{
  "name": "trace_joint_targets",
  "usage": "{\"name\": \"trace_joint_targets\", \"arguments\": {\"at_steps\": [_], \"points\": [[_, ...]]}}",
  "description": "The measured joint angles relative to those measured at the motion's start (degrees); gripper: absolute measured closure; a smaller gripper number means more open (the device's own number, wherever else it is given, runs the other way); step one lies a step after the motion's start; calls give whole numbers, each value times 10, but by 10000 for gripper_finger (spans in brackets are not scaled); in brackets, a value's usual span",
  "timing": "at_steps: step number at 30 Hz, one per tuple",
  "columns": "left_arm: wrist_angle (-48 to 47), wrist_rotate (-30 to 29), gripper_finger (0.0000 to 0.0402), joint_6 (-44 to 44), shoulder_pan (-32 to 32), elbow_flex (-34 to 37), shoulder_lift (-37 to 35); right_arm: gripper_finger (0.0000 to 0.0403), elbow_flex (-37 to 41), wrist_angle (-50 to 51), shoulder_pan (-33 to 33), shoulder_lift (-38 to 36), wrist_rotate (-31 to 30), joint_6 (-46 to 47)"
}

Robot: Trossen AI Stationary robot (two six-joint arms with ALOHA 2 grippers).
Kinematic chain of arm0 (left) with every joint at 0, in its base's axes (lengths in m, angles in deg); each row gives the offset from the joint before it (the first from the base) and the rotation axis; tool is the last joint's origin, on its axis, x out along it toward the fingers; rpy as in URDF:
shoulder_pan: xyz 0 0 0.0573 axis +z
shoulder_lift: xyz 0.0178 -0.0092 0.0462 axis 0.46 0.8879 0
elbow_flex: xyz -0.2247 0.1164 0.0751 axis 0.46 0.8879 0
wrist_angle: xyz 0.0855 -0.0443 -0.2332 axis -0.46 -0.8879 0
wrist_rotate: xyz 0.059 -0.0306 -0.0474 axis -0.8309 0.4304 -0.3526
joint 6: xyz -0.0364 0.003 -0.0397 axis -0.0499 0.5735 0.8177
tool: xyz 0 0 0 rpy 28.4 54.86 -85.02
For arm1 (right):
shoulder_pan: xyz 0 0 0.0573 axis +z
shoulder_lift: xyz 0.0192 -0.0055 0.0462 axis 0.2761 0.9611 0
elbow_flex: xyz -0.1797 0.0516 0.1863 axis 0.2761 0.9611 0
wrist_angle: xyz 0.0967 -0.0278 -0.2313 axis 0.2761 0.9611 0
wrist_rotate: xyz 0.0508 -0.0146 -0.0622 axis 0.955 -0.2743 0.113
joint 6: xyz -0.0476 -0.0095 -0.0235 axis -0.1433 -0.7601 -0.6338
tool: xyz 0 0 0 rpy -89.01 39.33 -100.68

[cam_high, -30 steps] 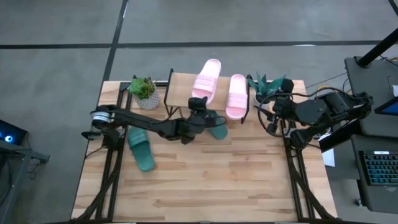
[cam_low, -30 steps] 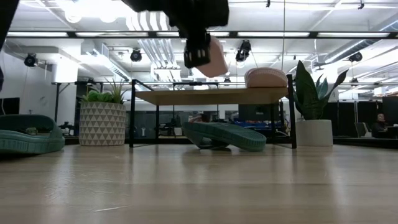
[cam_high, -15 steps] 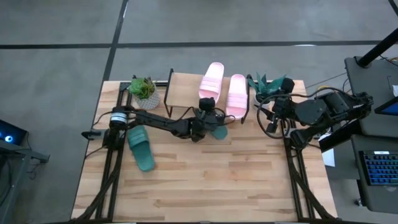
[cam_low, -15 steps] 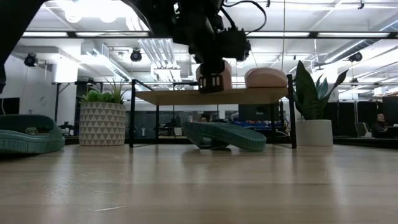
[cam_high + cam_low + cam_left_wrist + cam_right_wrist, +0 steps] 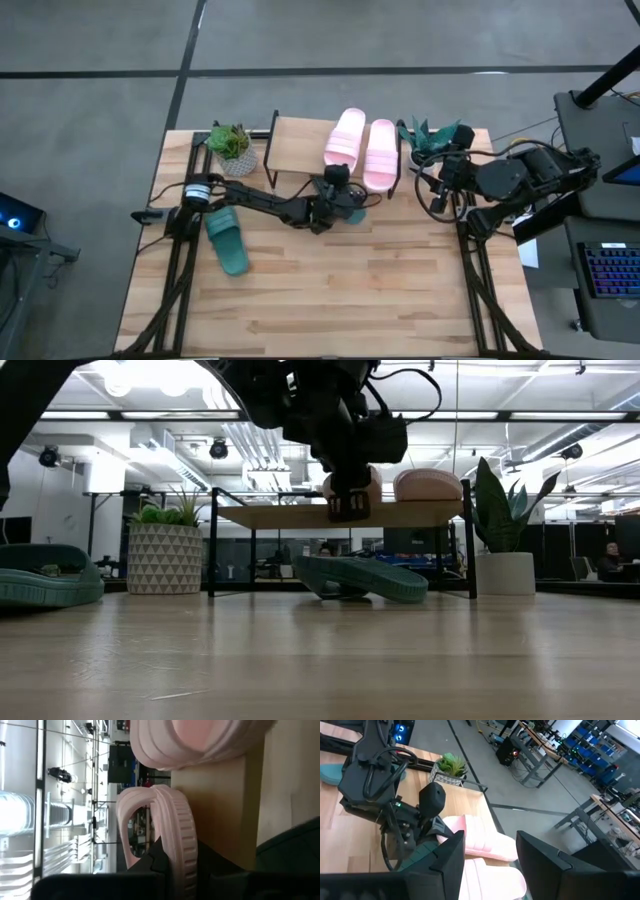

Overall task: Pick and place slides into the shelf
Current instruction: Put the pink slides on the shelf

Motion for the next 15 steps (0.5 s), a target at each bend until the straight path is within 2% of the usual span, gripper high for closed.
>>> {"name": "trace_joint_targets", "arguments": {"at_steps": [12, 15], "points": [[-5, 8, 386, 77, -3, 0, 1, 234, 0, 0, 0, 0, 0, 0], [-5, 24, 370, 92, -3, 0, 1, 234, 0, 0, 0, 0, 0, 1]]}}
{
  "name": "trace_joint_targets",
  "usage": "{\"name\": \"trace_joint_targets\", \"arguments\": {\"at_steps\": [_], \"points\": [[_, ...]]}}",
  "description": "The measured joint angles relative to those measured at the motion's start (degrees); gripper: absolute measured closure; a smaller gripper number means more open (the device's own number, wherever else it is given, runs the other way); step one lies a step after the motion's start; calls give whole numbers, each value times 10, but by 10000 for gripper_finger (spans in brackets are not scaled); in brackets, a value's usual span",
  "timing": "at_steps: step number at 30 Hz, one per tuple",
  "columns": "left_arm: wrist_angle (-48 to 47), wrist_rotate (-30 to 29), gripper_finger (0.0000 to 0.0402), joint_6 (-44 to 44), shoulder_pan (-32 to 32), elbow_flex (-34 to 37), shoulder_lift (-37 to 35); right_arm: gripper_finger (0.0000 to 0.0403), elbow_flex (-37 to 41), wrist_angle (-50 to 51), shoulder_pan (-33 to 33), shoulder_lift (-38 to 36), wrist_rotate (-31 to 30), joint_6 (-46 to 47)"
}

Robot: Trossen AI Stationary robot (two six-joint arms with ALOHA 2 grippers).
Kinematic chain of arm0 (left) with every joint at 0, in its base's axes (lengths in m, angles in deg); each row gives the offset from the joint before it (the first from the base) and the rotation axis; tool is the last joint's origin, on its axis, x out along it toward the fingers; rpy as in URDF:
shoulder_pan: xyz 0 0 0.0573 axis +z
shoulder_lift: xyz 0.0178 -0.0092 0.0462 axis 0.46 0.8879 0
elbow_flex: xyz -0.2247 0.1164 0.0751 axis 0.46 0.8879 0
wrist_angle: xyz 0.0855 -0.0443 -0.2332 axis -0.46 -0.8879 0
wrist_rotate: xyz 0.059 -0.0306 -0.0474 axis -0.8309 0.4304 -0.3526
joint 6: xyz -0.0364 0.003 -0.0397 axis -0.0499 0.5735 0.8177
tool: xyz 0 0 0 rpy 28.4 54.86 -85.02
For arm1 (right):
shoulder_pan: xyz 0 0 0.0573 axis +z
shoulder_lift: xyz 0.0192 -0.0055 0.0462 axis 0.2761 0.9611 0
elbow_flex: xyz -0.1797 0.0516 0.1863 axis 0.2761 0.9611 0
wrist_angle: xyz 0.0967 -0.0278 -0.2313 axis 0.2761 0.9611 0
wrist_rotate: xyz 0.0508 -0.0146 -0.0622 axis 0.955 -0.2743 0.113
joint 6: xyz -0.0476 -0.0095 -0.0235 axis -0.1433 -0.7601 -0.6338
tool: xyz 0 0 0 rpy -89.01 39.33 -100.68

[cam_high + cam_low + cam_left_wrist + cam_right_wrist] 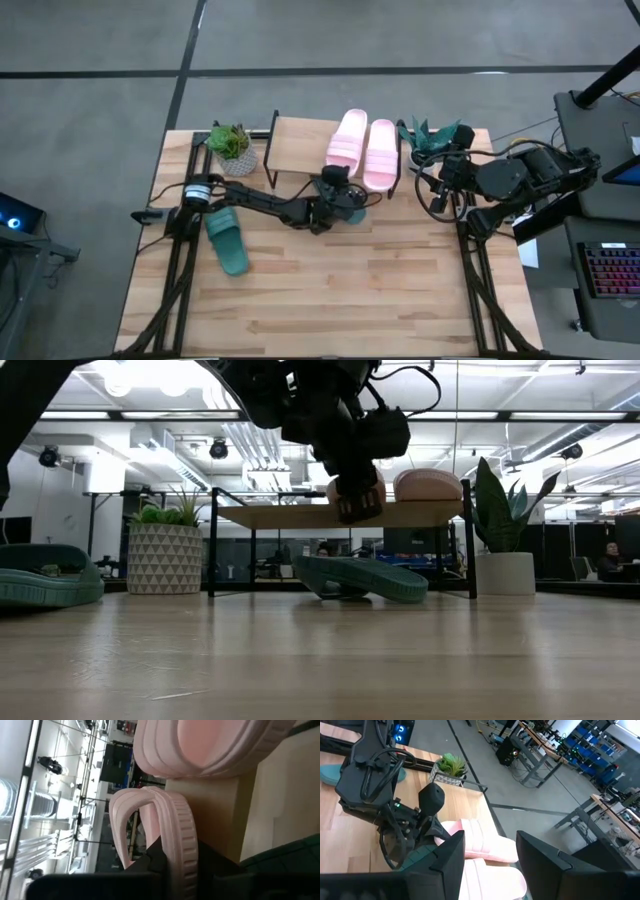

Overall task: Pick and place slides into the shelf
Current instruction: Put the pink slides on the shelf, then put the left blue slides on the shelf

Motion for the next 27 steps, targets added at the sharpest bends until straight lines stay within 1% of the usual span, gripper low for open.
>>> {"name": "trace_joint_targets", "arguments": {"at_steps": [6, 8, 13, 22, 24, 27], "points": [[-12, 73, 324, 26, -3, 0, 0, 234, 0, 0, 0, 0, 0, 0], [-17, 87, 307, 26, -4, 1, 0, 234, 0, 0, 0, 0, 0, 0], [-25, 87, 248, 27, -4, 1, 0, 234, 0, 0, 0, 0, 0, 0], [-34, 89, 112, 55, -10, 1, 0, 234, 0, 0, 0, 0, 0, -2], [-34, 95, 91, 55, -16, 1, -2, 234, 0, 0, 0, 0, 0, -2], [-44, 111, 72, 55, -27, 1, -12, 234, 0, 0, 0, 0, 0, -2]]}}
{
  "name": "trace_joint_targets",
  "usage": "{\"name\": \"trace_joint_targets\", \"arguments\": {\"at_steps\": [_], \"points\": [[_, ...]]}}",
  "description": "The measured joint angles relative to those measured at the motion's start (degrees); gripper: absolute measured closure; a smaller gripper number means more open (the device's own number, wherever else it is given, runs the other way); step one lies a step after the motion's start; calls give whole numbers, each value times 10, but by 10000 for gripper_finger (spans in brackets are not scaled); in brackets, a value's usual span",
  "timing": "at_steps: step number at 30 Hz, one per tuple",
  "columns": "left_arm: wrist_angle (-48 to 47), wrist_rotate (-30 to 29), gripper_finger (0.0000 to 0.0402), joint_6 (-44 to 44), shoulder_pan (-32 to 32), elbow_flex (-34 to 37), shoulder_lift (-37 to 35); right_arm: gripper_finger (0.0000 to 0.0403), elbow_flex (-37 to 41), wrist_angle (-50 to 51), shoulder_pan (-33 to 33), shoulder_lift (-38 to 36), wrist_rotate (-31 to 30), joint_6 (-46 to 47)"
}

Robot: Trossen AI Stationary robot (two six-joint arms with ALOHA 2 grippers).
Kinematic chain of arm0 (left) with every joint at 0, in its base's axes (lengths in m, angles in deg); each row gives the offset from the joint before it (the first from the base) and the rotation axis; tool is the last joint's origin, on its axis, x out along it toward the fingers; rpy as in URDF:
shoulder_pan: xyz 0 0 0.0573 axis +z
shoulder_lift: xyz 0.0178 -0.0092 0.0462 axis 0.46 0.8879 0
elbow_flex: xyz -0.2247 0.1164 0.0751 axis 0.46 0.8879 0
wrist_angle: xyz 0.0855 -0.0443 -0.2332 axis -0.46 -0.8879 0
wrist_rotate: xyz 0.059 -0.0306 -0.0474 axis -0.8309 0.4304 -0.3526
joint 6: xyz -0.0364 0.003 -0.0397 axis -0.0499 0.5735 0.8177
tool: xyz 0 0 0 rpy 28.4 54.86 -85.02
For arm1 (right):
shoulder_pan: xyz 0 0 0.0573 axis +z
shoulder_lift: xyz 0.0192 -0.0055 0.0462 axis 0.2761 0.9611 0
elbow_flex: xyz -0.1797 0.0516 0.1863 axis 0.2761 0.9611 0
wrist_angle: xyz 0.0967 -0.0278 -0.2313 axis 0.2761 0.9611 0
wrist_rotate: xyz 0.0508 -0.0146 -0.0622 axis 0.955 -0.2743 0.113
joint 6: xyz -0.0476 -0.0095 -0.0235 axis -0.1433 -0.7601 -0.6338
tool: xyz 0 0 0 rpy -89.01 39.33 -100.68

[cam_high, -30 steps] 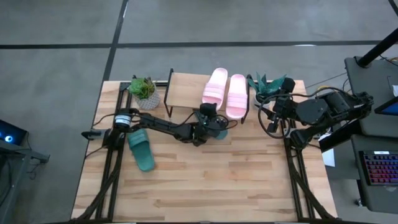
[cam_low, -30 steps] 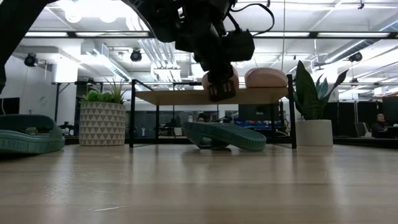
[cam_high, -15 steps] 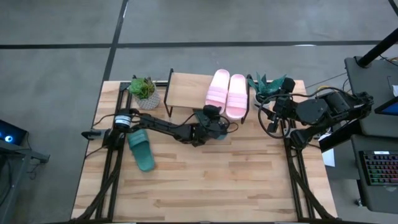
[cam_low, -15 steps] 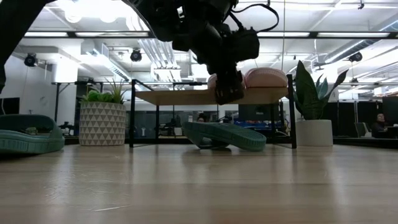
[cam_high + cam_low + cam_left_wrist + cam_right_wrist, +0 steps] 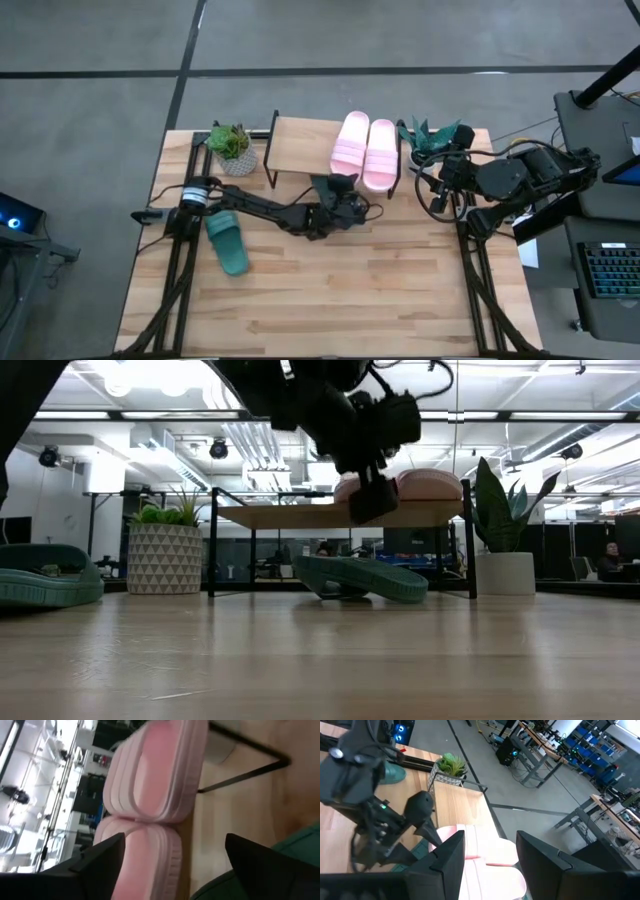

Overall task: Pick and place slides into the shelf
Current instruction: Put the left blue slides on the shelf

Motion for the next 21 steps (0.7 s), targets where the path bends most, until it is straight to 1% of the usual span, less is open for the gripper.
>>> {"name": "trace_joint_targets", "arguments": {"at_steps": [7, 9, 11, 13, 19, 21], "points": [[-52, 7, 68, 0, -37, 6, -40, 234, 0, 1, 0, 0, 0, 0], [-66, 15, 68, 2, -48, 13, -60, 234, 0, 1, 0, 0, 0, 0], [-74, 34, 68, 22, -59, 18, -83, 234, 0, 1, 0, 0, 0, 0], [-120, 69, 68, 57, -71, 20, -112, 234, 0, 1, 0, 0, 0, 0], [-272, 231, 68, 219, -95, 24, -225, 236, 0, 2, 0, 1, 0, 2], [-315, 273, 68, 272, -98, 26, -258, 236, 0, 2, 0, 2, 0, 2]]}}
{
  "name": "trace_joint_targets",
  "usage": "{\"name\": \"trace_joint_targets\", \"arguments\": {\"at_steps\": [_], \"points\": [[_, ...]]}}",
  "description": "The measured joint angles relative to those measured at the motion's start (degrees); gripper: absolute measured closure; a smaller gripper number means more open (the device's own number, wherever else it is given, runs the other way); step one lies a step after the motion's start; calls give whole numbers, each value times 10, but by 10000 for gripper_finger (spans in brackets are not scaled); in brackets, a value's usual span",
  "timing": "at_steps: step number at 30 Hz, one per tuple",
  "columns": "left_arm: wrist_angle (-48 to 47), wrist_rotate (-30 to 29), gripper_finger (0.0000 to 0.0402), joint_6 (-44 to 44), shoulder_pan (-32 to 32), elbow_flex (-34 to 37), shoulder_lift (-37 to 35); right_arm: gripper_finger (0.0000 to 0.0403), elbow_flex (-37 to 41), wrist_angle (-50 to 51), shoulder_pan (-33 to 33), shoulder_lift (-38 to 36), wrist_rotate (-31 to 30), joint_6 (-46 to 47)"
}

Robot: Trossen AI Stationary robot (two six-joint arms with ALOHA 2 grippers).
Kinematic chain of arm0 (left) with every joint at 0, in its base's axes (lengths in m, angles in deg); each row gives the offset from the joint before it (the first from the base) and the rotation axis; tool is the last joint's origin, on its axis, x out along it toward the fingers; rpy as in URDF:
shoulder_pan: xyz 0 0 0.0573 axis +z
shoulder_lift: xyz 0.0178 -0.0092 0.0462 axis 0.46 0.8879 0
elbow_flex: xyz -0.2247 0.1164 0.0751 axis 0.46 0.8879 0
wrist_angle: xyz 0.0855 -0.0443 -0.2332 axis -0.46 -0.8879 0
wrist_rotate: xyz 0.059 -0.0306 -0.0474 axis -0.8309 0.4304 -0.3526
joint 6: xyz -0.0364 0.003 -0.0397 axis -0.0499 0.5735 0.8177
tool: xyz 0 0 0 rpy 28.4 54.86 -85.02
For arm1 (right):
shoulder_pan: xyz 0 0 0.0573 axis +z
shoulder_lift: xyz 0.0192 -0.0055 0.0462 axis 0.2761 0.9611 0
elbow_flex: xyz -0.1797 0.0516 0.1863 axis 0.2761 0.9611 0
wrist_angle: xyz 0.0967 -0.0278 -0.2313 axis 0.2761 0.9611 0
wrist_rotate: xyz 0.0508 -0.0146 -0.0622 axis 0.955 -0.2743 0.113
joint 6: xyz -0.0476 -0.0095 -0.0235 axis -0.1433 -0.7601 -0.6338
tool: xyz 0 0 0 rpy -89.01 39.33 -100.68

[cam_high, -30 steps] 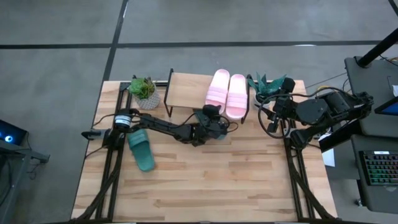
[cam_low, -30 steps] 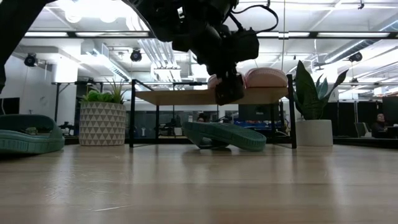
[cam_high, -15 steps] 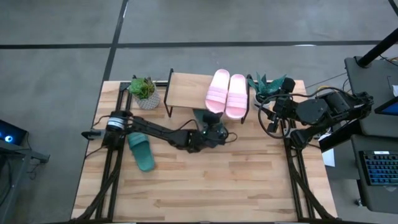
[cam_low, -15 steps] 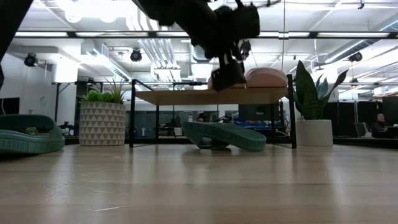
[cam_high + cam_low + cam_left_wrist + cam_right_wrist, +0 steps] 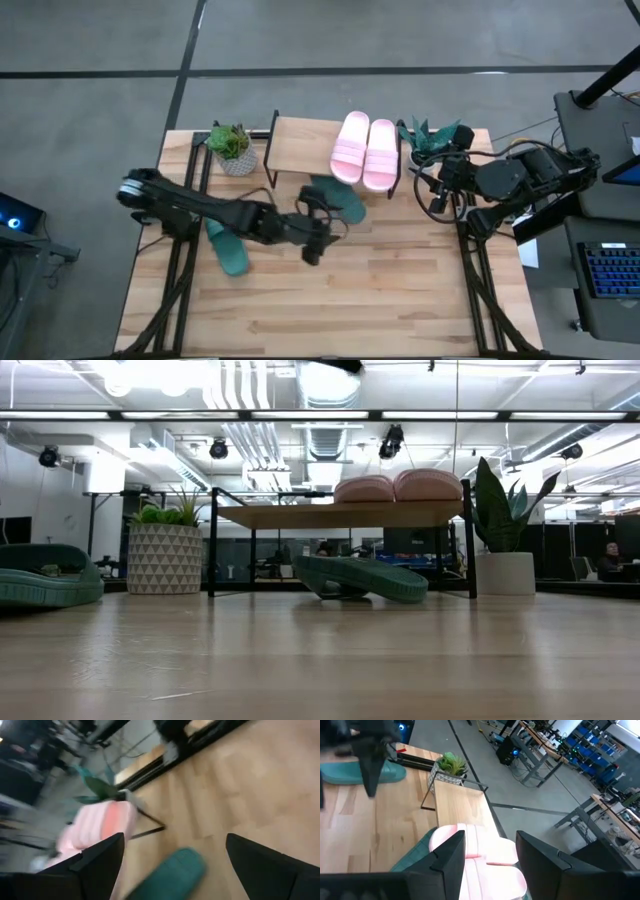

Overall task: Pick and place slides into the shelf
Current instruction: Put the left blue slides on the shelf

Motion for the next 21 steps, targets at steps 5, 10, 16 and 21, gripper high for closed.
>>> {"name": "trace_joint_targets", "arguments": {"at_steps": [5, 10, 16, 21], "points": [[-99, 38, 68, 106, -11, 1, -70, 237, 0, 1, 0, 4, 0, 0], [-203, 41, 68, 186, -25, 1, -119, 243, 2, 1, 0, 7, 0, 0], [-286, 46, 68, 290, -33, 1, -144, 250, 5, 7, 0, 10, 1, 0], [-370, 51, 68, 367, -34, 1, -138, 255, 5, 10, 0, 11, 2, 0]]}}
